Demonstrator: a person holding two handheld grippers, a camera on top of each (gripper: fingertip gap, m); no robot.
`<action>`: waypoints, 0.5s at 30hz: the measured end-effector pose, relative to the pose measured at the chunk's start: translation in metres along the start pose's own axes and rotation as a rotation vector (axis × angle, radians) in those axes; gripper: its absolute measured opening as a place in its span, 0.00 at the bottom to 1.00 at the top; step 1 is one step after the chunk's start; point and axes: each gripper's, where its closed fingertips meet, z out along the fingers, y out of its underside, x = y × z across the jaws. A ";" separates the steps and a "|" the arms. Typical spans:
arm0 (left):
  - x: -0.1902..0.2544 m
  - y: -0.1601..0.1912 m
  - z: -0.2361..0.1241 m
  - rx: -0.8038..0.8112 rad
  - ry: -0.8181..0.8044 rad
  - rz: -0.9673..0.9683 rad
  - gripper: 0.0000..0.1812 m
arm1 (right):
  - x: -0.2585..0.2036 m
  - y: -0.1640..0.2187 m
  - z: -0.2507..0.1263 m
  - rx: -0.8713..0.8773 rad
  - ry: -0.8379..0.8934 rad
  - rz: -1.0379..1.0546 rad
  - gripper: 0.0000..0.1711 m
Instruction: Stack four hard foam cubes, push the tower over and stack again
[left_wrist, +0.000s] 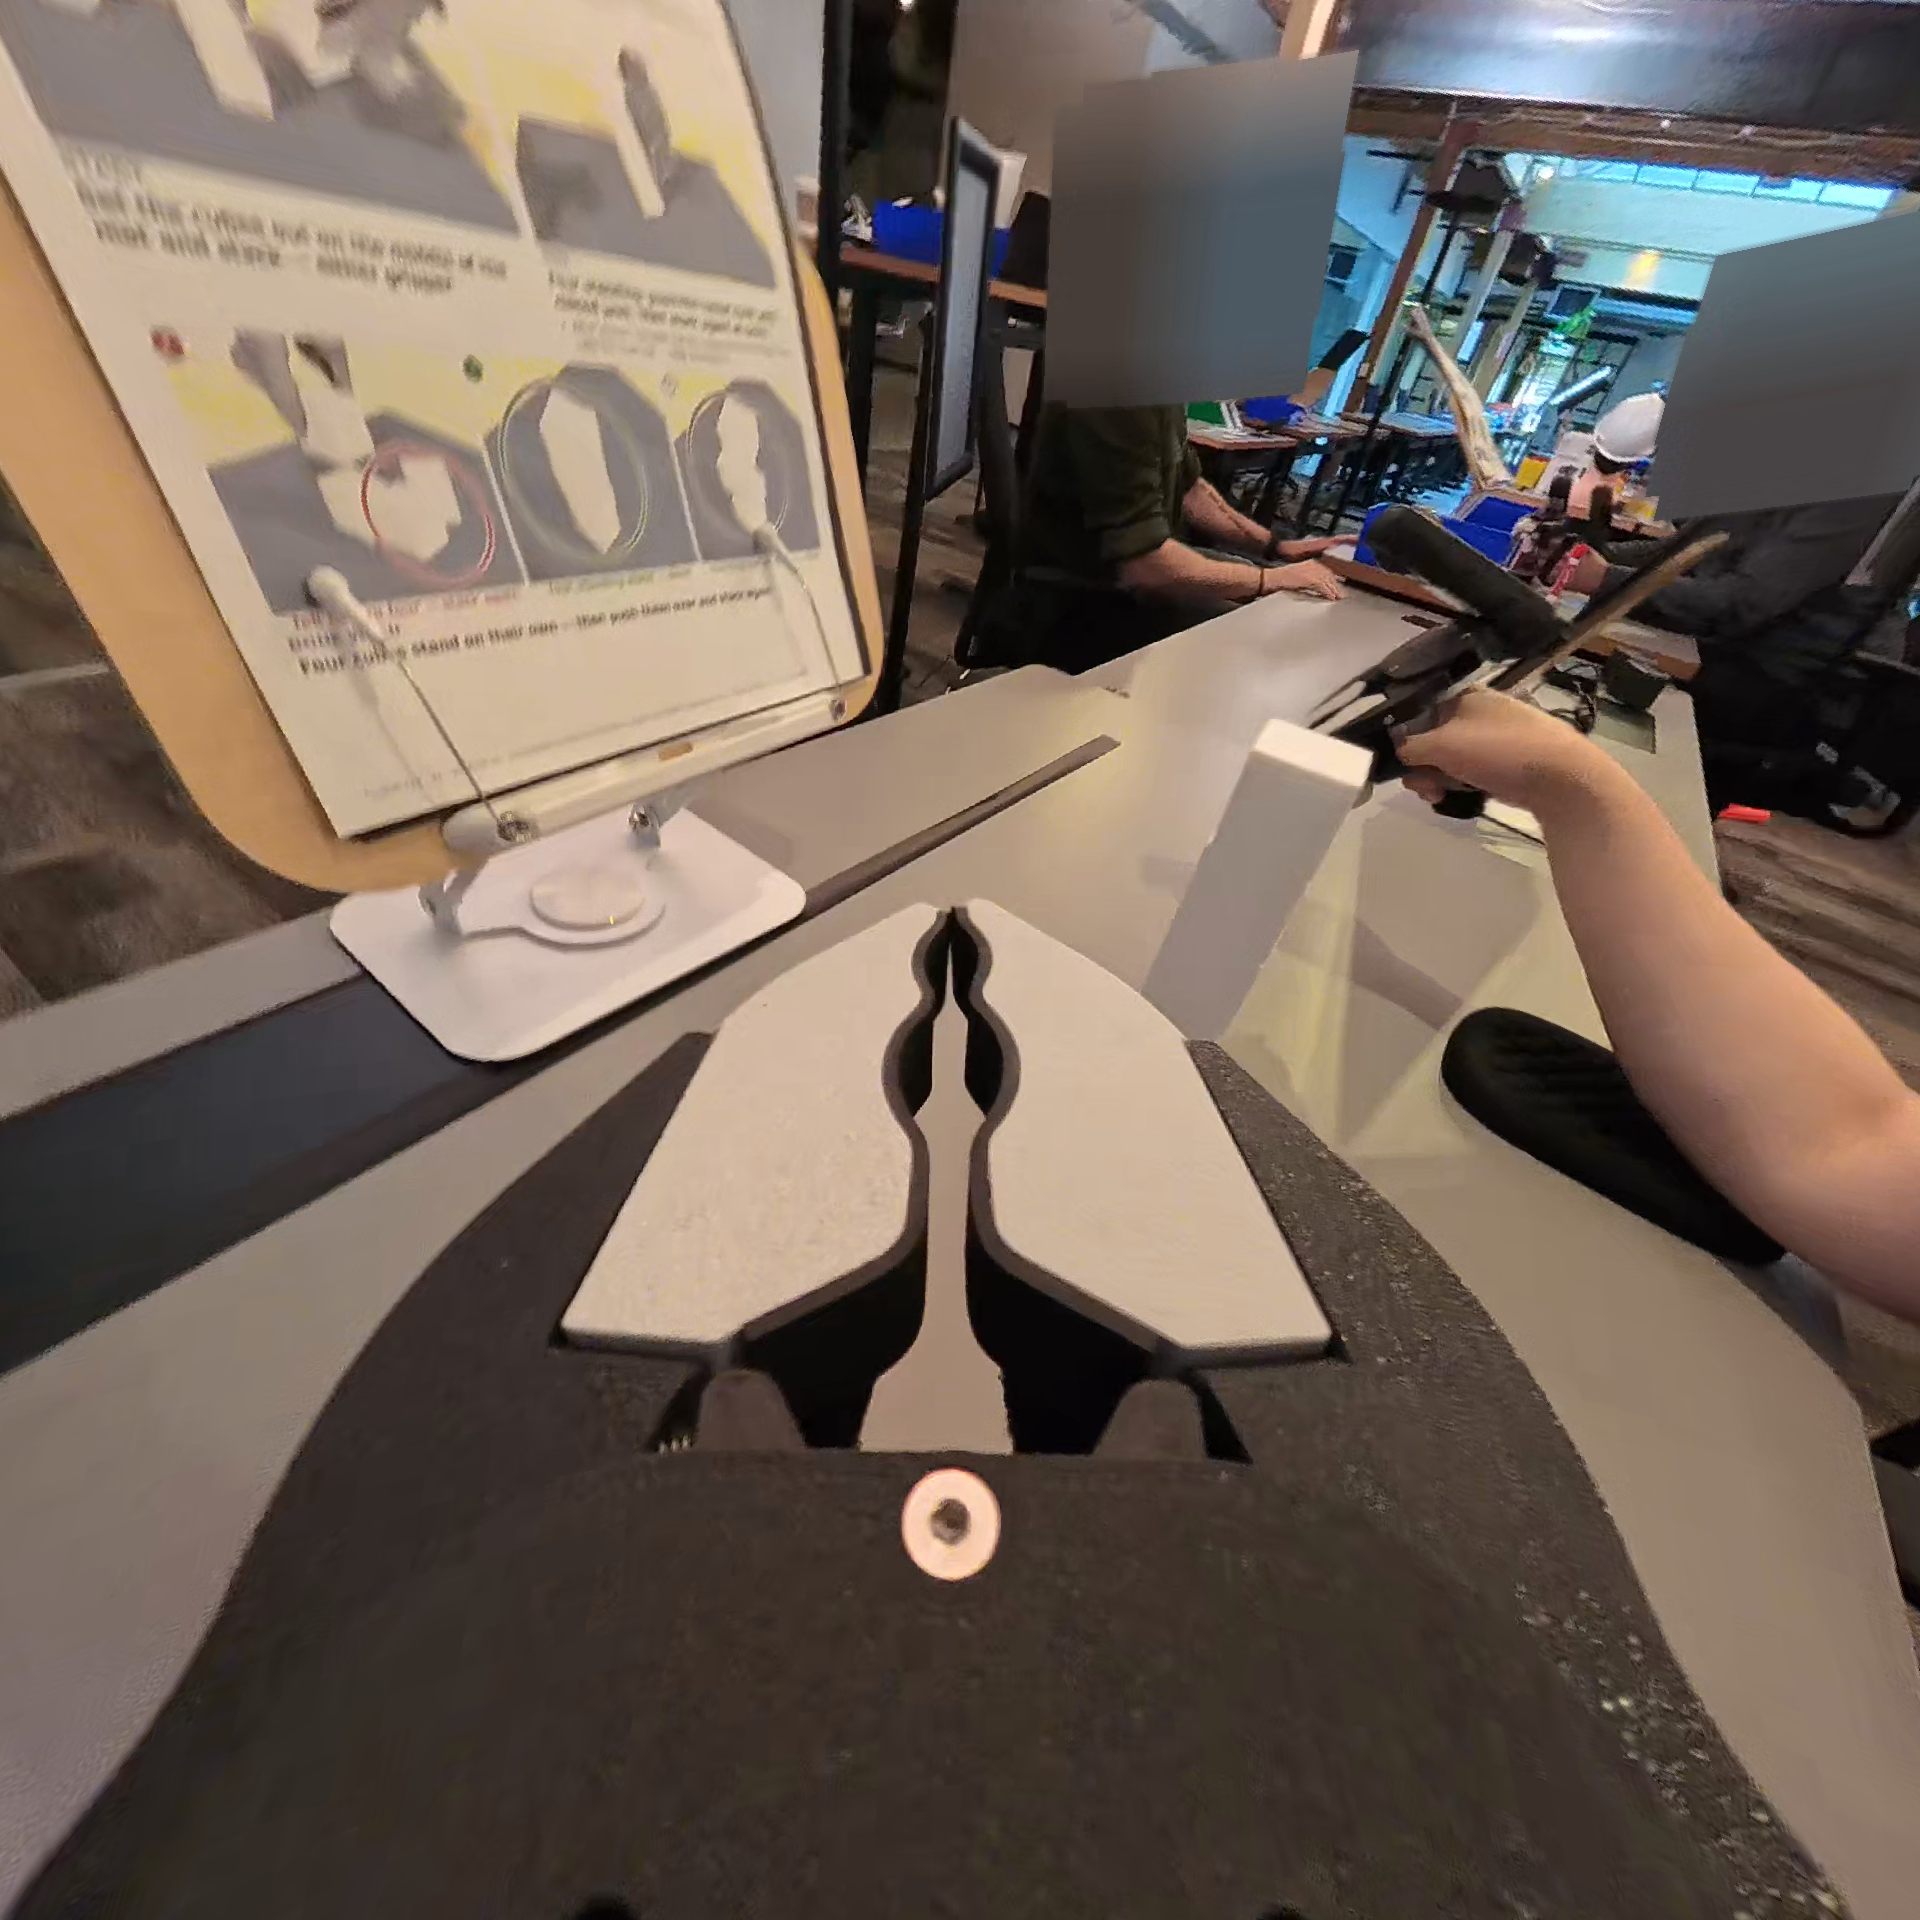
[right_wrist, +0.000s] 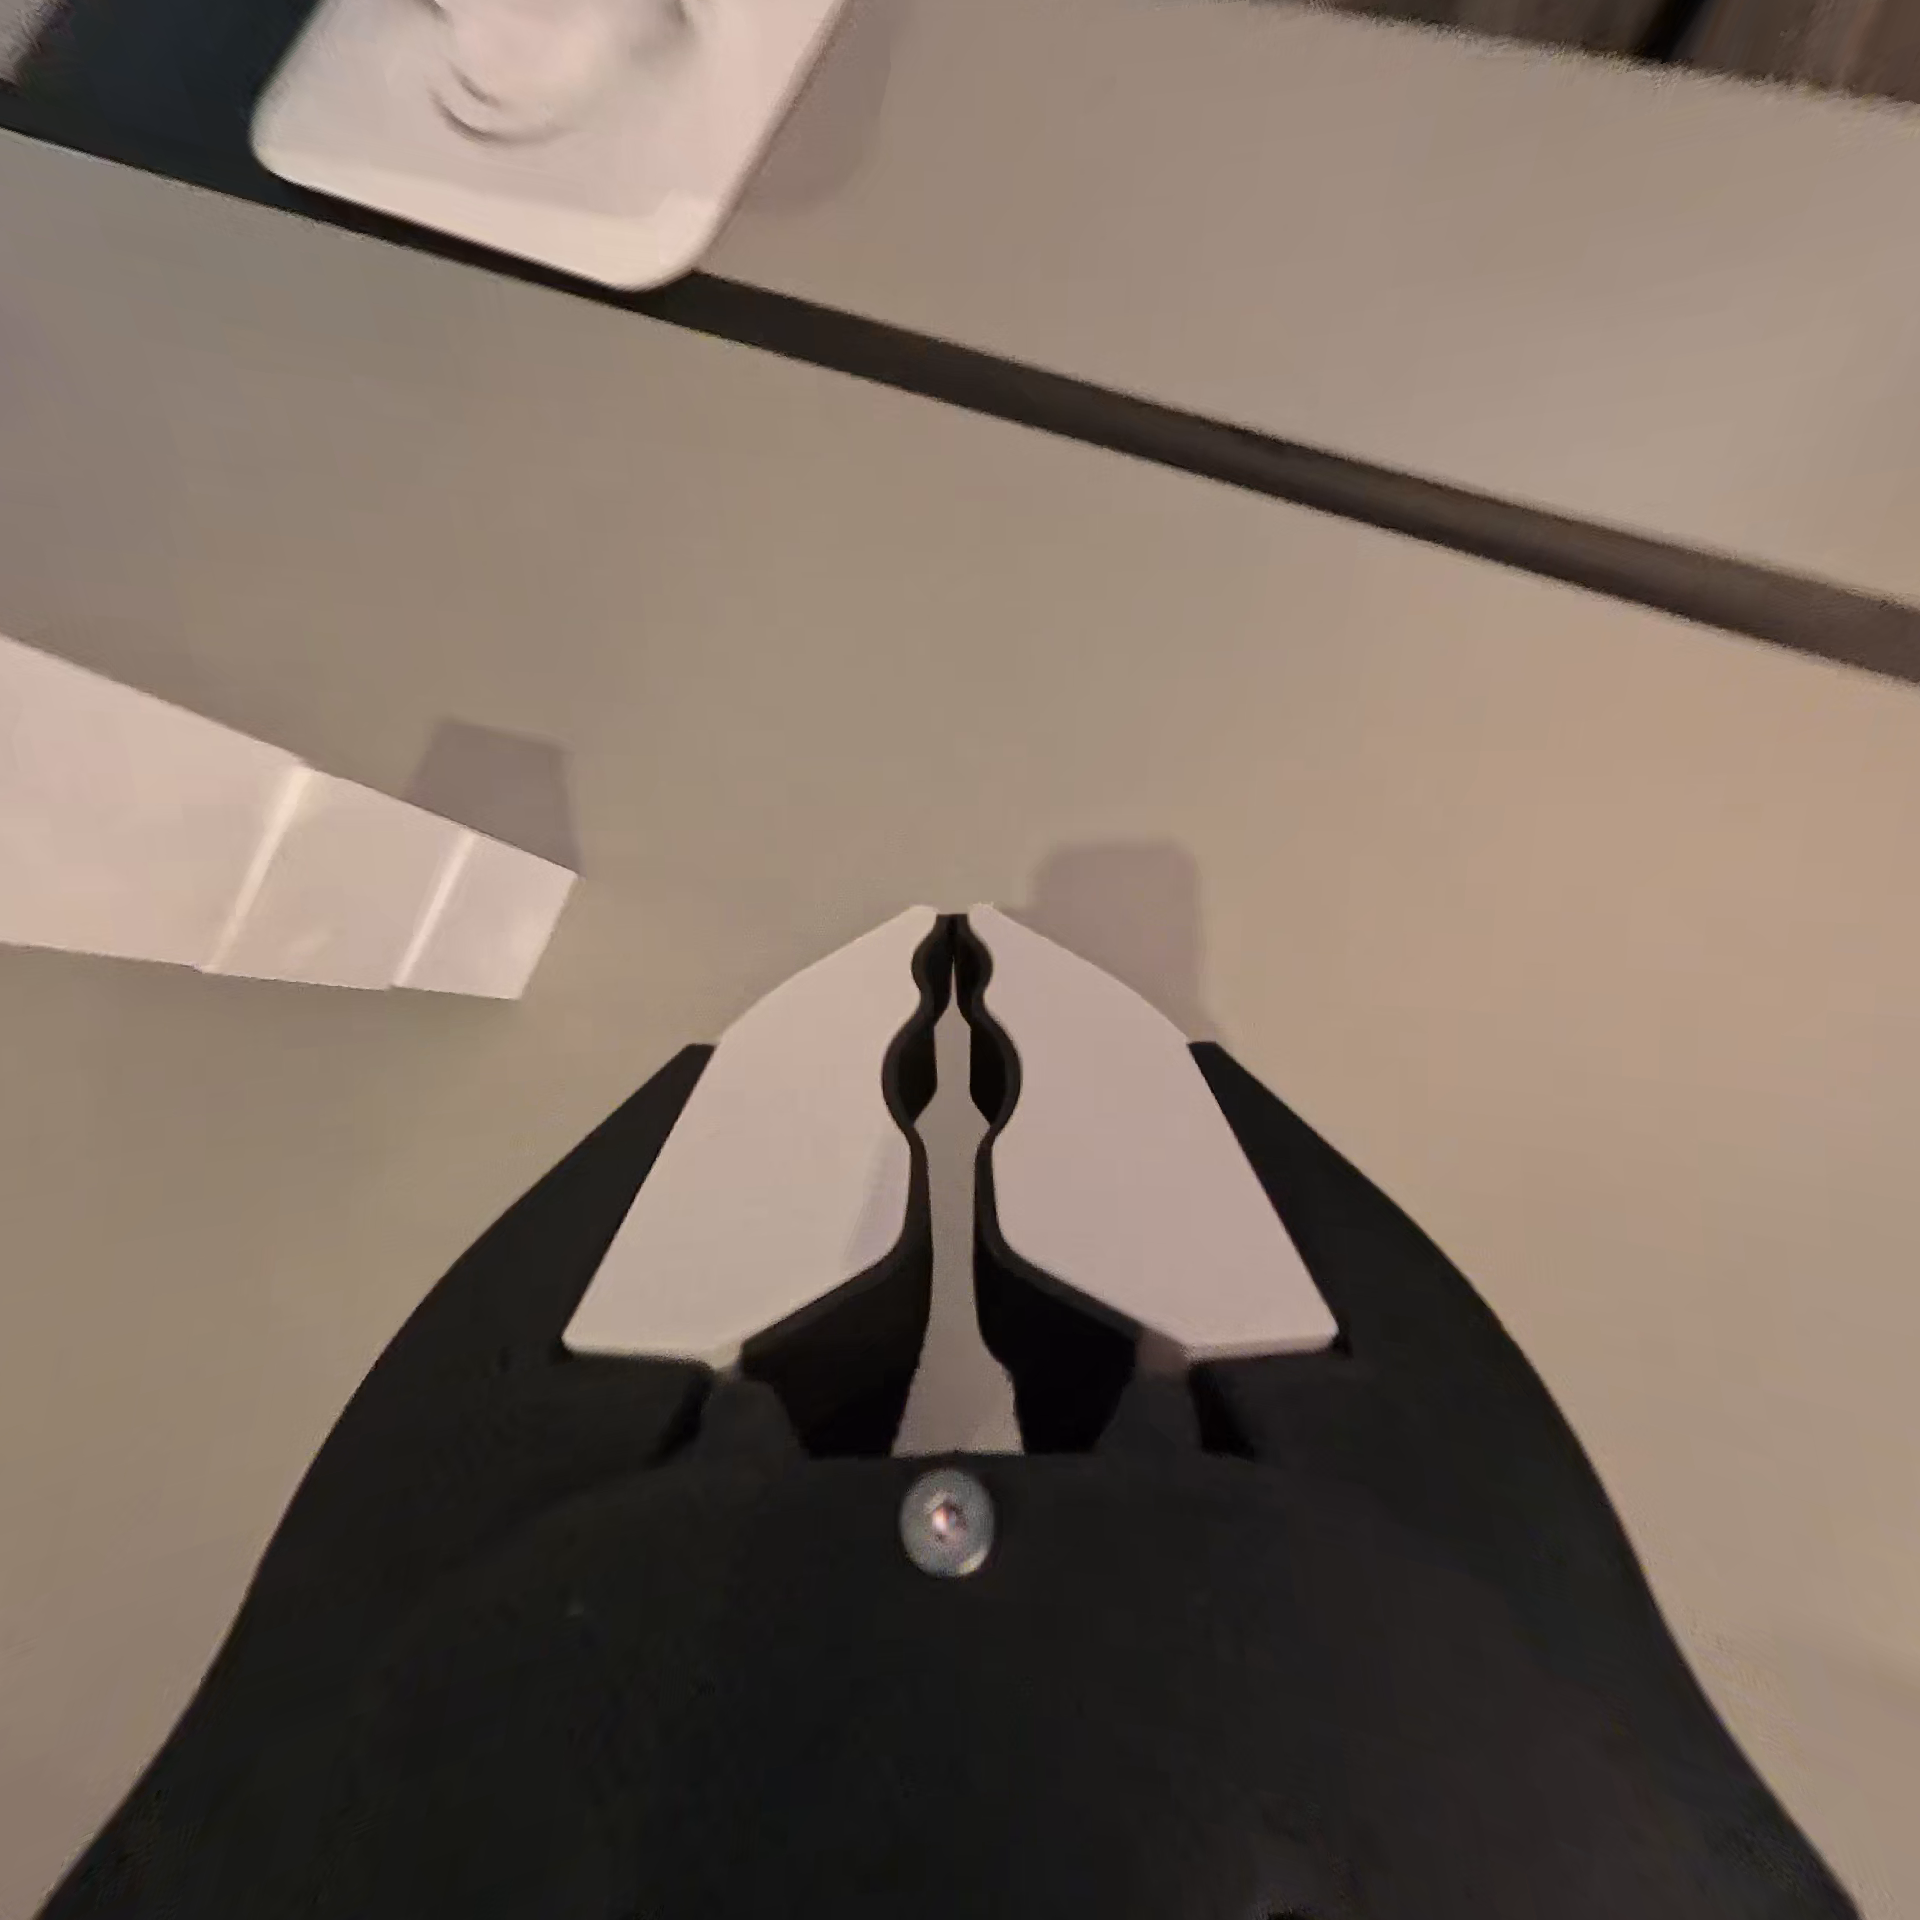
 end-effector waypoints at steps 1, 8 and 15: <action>-0.003 0.006 0.004 -0.015 -0.001 -0.017 0.00 | 0.002 0.005 0.003 -0.027 -0.004 0.031 0.00; -0.029 0.047 0.022 -0.138 -0.100 -0.043 0.00 | 0.025 0.024 0.005 -0.054 -0.022 0.161 0.00; -0.034 0.049 0.021 -0.145 -0.097 -0.051 0.00 | 0.022 0.013 0.001 0.005 -0.044 0.110 0.00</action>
